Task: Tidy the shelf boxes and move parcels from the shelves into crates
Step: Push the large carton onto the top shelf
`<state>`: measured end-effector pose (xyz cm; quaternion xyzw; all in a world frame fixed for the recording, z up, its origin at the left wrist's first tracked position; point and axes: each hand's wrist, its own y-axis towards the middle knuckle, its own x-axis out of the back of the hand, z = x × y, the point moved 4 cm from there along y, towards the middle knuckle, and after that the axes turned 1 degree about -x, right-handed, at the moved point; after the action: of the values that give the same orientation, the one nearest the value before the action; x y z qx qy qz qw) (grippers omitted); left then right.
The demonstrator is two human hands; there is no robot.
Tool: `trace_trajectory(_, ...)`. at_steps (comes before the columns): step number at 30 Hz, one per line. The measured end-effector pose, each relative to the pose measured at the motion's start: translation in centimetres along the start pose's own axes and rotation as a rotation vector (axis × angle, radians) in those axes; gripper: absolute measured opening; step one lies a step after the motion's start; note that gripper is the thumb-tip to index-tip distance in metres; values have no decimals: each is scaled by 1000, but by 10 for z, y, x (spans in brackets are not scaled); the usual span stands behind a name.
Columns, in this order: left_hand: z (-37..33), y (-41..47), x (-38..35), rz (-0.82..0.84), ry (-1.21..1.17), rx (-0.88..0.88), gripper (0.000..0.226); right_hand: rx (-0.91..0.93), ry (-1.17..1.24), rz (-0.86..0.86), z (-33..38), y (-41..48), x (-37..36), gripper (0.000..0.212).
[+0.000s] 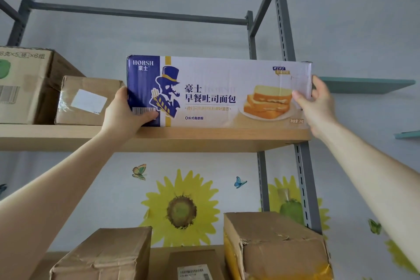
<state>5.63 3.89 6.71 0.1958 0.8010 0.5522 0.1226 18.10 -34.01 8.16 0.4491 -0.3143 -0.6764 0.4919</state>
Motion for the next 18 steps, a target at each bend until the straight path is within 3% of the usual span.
trace_trajectory(6, -1, -4, -1, -18, 98, -66, 44, 22, -131, 16, -11, 0, -1, 55)
trace_trajectory(14, -2, -15, -5, 9, 174, -115, 55, 170, -550, 94, -22, -18, 0, 51)
trace_trajectory(18, -5, -16, -9, 9, 263, -145, 57, 194, -613, 102, -31, -22, -3, 49)
